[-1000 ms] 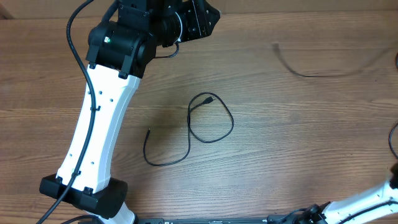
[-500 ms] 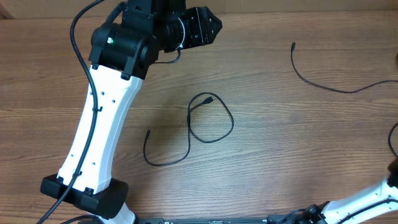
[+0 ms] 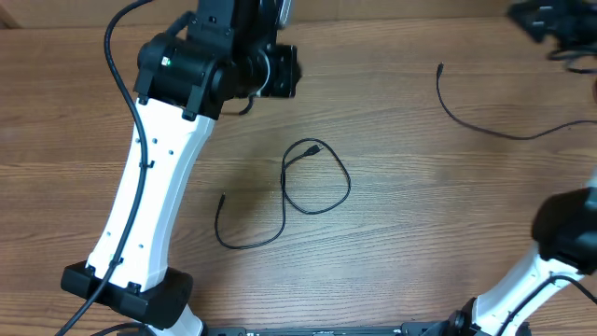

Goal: Untangle cables

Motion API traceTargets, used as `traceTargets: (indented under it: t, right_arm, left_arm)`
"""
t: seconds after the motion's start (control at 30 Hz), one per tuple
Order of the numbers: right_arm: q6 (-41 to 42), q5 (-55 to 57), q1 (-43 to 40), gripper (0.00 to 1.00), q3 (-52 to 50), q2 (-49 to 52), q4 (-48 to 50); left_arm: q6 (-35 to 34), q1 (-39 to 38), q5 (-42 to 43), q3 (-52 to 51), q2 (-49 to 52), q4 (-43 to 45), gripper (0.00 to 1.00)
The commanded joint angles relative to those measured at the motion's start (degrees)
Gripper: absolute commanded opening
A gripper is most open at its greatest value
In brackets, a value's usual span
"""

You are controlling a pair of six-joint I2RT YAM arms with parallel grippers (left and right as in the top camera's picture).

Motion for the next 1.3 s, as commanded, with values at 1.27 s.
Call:
traceTargets:
  t: [1.27]
  right_arm:
    - [12.55, 33.99, 13.2, 0.71, -0.02, 23.85, 11.74]
  left_arm:
    - [2.29, -16.0, -5.35, -19.08, 0.22, 7.91, 0.28]
